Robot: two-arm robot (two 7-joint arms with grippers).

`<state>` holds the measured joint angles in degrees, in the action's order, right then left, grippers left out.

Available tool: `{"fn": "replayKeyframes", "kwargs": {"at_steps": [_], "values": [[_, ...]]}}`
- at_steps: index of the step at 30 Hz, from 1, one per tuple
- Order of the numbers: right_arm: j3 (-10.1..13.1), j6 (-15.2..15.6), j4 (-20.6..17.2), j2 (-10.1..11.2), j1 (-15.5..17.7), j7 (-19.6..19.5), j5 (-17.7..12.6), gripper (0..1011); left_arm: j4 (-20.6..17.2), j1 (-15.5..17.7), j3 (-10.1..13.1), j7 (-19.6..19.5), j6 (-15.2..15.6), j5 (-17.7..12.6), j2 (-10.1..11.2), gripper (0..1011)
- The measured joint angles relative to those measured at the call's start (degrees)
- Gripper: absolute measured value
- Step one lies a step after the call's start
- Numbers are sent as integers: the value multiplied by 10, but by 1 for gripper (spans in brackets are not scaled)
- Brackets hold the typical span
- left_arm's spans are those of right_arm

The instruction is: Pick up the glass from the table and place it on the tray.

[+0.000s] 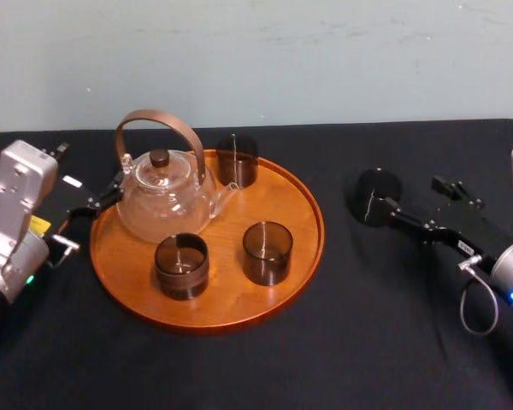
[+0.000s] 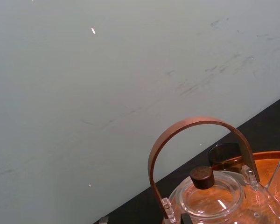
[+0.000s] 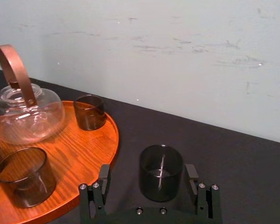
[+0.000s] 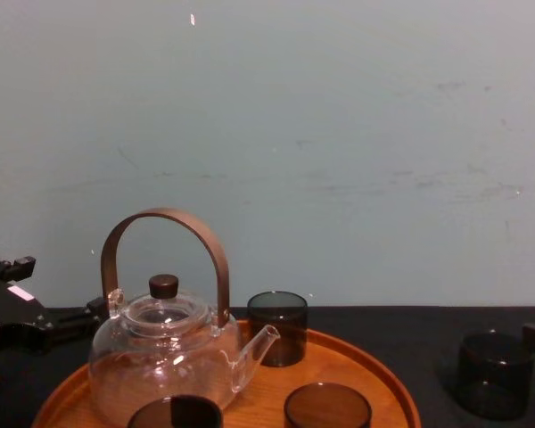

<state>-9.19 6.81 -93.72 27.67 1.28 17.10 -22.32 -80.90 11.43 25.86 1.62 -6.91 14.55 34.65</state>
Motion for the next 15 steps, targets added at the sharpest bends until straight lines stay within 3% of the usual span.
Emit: {"fn": "replayKeyframes", "kwargs": {"at_steps": [15], "values": [[3,4,21,-11,-17,-4,20,1002,0,0,0,0,0,0,0,1001]]}}
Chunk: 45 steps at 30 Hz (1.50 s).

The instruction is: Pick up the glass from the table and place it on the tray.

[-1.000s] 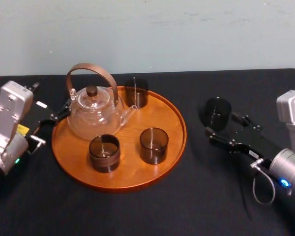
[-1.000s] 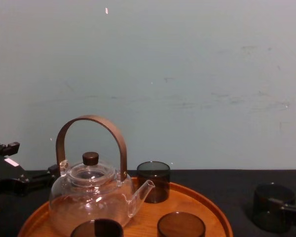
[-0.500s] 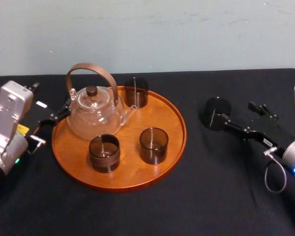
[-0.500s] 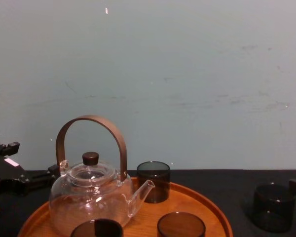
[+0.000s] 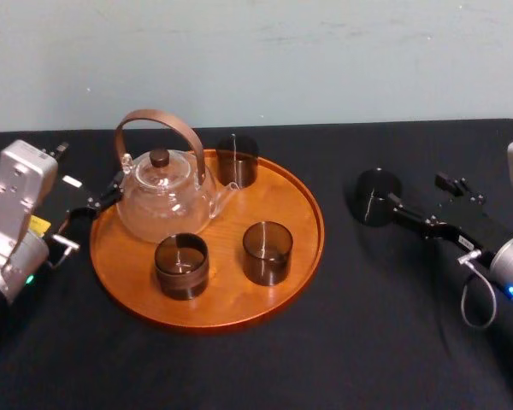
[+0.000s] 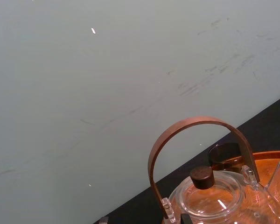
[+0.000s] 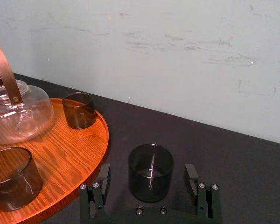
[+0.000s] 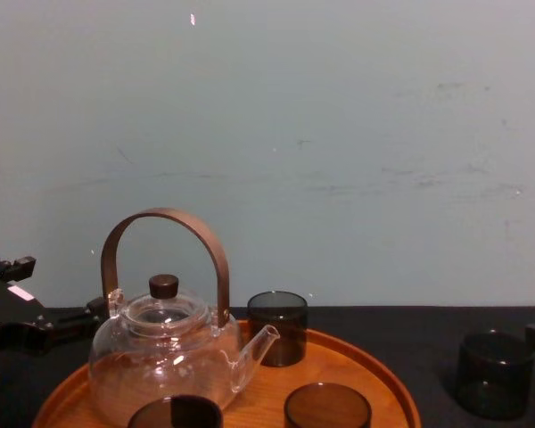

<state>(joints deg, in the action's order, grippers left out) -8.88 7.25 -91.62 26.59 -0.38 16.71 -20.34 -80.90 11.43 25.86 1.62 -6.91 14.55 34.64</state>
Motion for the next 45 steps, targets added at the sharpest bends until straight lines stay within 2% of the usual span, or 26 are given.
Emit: {"fn": "replayKeyframes", "kwargs": {"at_steps": [9,28,45], "values": [[0,2,16,-5,-9,6,4,1002,0,0,0,0,0,0,0,1001],[-20,1,66,-17,-34,20,13,1002,0,0,0,0,0,0,0,1002],[-25,-7,111,-26,-68,25,17,1002,0,0,0,0,0,0,0,1001]]}}
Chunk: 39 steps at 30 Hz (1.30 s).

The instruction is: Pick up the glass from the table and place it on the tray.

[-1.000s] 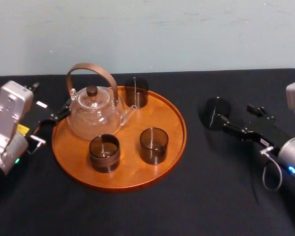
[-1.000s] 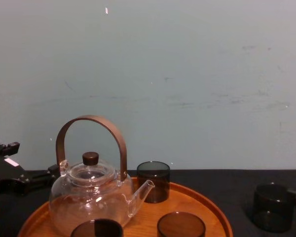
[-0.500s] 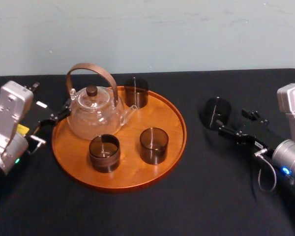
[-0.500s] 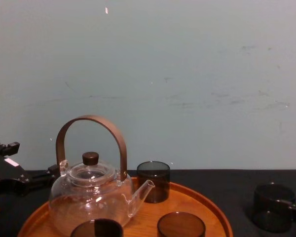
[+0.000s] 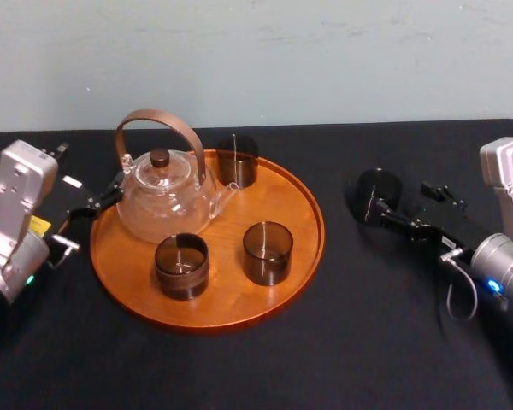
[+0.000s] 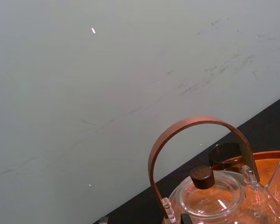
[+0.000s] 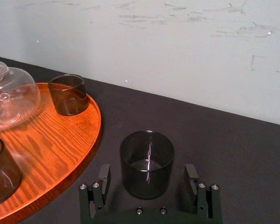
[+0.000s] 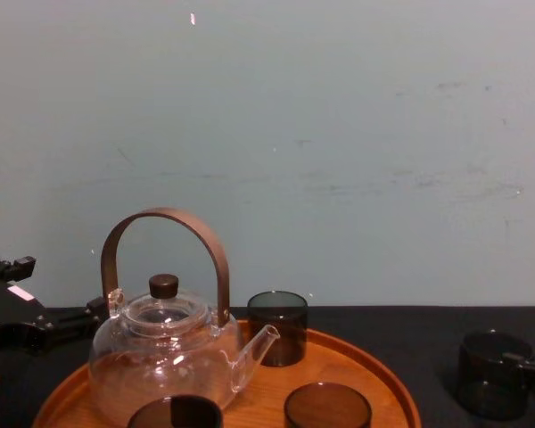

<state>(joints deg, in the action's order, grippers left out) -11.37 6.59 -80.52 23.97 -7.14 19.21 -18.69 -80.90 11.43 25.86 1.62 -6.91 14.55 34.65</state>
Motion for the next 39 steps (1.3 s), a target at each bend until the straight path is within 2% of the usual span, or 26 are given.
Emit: {"fn": "replayKeyframes", "kwargs": {"at_steps": [21,39], "values": [[-19,-19,63,-18,-41,15,7,1002,0,0,0,0,0,0,0,1001],[-26,-27,96,-27,-63,19,13,1002,0,0,0,0,0,0,0,1001]]}}
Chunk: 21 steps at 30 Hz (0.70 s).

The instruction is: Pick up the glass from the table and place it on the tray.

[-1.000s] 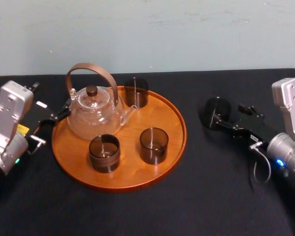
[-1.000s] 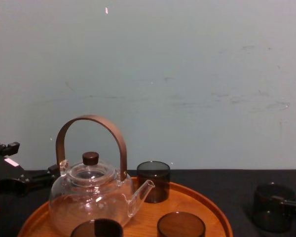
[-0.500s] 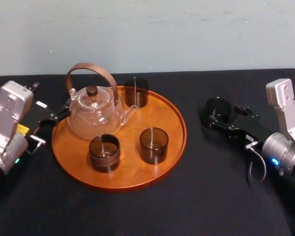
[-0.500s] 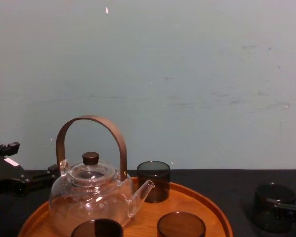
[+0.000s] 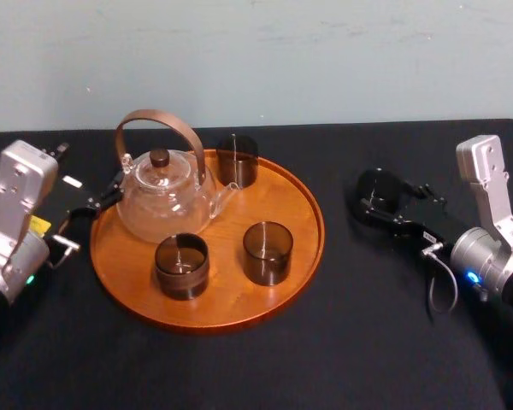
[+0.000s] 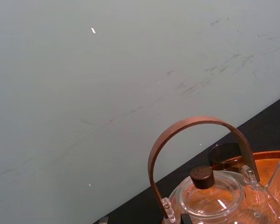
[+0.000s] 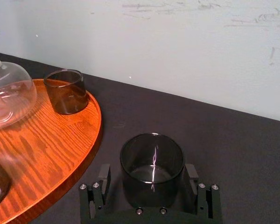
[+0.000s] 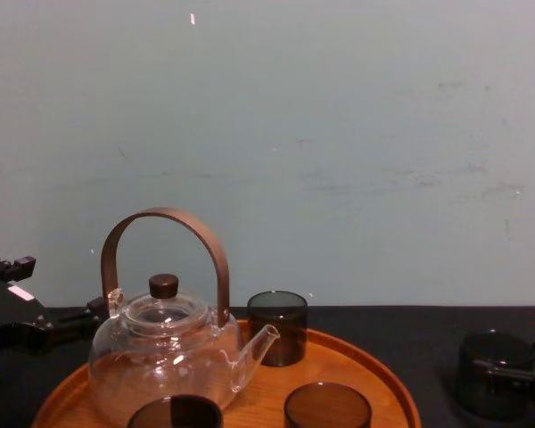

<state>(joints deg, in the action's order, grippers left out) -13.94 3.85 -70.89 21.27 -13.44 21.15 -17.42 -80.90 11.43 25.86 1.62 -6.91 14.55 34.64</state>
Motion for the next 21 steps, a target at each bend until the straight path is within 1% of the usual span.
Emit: {"fn": "replayKeyframes", "kwargs": {"at_steps": [9,10,21], "values": [[-5,-7,26,-10,-19,2,4,1003,0,0,0,0,0,0,0,1001],[-5,-8,35,-13,-24,2,5,1002,0,0,0,0,0,0,0,1002],[-5,-8,40,-15,-31,2,8,1002,0,0,0,0,0,0,0,1001]]}}
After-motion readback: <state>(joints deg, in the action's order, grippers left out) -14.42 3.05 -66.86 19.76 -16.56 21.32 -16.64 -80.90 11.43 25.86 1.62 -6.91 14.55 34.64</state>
